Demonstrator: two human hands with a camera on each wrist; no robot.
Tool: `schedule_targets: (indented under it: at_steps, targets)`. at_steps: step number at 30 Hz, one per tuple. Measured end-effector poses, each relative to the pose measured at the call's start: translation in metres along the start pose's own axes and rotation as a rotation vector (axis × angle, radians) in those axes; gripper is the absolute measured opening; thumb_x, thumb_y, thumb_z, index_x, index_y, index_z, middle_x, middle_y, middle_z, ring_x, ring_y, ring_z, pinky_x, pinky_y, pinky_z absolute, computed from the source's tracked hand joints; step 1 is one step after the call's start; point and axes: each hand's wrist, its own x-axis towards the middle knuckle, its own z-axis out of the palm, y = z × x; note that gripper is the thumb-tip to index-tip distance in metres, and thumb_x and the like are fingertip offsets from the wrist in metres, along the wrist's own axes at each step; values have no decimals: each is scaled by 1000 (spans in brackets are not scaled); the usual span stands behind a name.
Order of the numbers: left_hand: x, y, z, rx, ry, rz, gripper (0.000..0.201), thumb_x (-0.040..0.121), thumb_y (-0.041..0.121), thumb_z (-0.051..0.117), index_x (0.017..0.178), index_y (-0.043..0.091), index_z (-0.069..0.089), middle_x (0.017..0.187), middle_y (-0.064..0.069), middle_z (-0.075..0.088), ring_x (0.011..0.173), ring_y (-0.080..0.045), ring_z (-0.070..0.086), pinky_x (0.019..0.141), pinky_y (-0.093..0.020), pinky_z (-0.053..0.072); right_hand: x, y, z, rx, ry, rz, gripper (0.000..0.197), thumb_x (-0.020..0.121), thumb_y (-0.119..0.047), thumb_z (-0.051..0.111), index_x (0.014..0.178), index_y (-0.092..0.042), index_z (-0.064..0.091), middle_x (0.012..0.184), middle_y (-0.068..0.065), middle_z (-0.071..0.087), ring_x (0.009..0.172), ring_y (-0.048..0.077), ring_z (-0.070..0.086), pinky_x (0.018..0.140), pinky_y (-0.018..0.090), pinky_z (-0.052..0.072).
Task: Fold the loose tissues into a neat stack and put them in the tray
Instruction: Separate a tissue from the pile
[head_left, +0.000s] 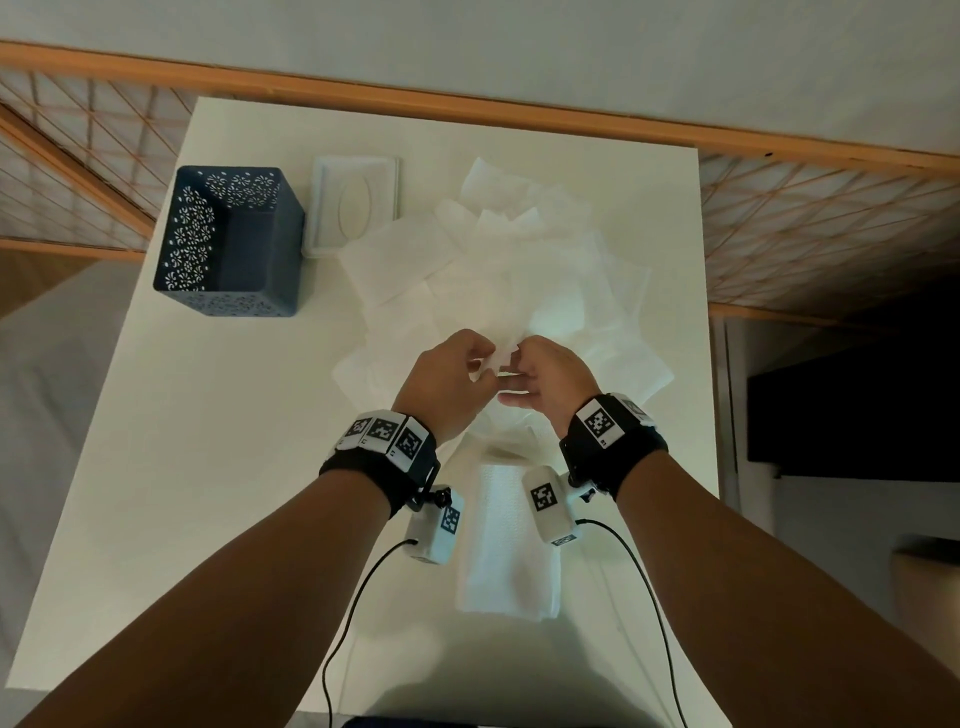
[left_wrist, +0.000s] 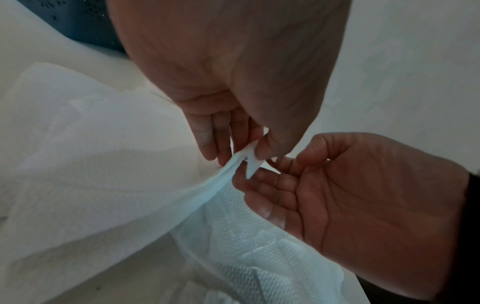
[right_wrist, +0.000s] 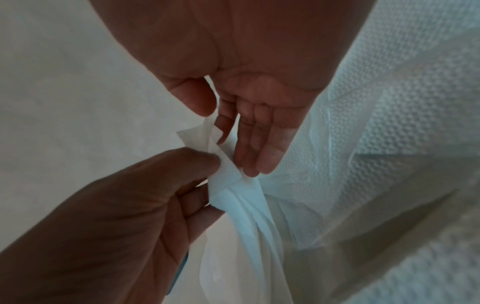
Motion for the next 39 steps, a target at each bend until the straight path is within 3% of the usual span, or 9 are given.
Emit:
schedule_targets:
  at_steps: [3, 7, 10, 16, 20, 23, 27, 32, 39]
  targets:
    - [1, 1, -1, 25, -14, 9, 17, 102, 19, 54, 114, 23, 66, 100, 13, 69, 90, -4, 64, 76, -14, 44, -2, 0, -1, -11, 10, -19, 27, 91, -9, 50, 109, -3, 70, 104, 11, 78, 94, 27, 78, 94, 48, 61]
    - [1, 4, 1, 21, -7, 16, 35, 108, 24, 48, 74, 19, 55, 65, 6, 52, 61, -11, 46, 62, -29, 36, -5, 3, -4, -82, 23, -59, 12, 96, -18, 62, 104, -11, 68, 102, 7, 77, 95, 26, 78, 93, 44, 62]
    - [1, 5, 3, 22, -9, 4, 41, 107, 24, 52, 66, 23, 50, 60, 8, 46, 58, -11, 42, 59, -27, 33, -6, 6, -5, -178, 26, -76, 22, 95, -31, 71, 105, -12, 65, 108, 9, 77, 97, 22, 77, 90, 41, 63]
    - [3, 6, -3, -27, 61, -91, 38, 104, 28, 58, 73, 5, 54, 62, 3, 45, 59, -16, 40, 59, -31, 34, -2, 13, -9, -372, 121, -151, 15, 97, -24, 67, 91, -12, 59, 82, 6, 66, 81, 20, 68, 84, 44, 64]
    - [1, 13, -23, -74, 170, -72, 40, 104, 27, 56, 70, 14, 40, 64, 1, 38, 59, -16, 34, 52, -25, 30, 3, 14, -22, -500, 211, -131, 19, 93, -29, 65, 91, -11, 61, 73, 2, 63, 70, 20, 63, 82, 53, 63]
    - [-5, 20, -44, -296, 157, -101, 37, 95, 31, 59, 75, 4, 43, 71, -6, 40, 66, -19, 39, 63, -33, 35, -2, 9, -29, -594, 311, -163, 19, 91, -32, 66, 99, -15, 61, 87, -4, 63, 76, 17, 60, 76, 37, 53]
    - [-20, 39, -68, -452, 1, -90, 51, 85, 41, 59, 96, -9, 56, 82, -7, 52, 71, -25, 47, 68, -39, 36, -18, -16, -27, -475, 371, -277, 48, 95, -40, 66, 137, -21, 54, 133, -7, 56, 116, 11, 54, 93, 30, 41]
    - [-27, 52, -80, -404, -41, -28, 53, 85, 41, 61, 95, -10, 51, 82, -6, 50, 70, -25, 44, 67, -40, 36, -50, -48, -12, -152, 287, -402, 29, 102, -39, 60, 127, -27, 67, 122, -18, 68, 110, -10, 59, 94, 16, 43]
    - [-32, 53, -80, -318, -39, 33, 37, 97, 35, 73, 99, -1, 64, 90, -15, 74, 77, -28, 69, 76, -50, 57, -54, -53, -15, -176, 105, -481, 64, 87, -20, 61, 149, -36, 50, 122, -9, 73, 112, 13, 69, 95, 39, 57]
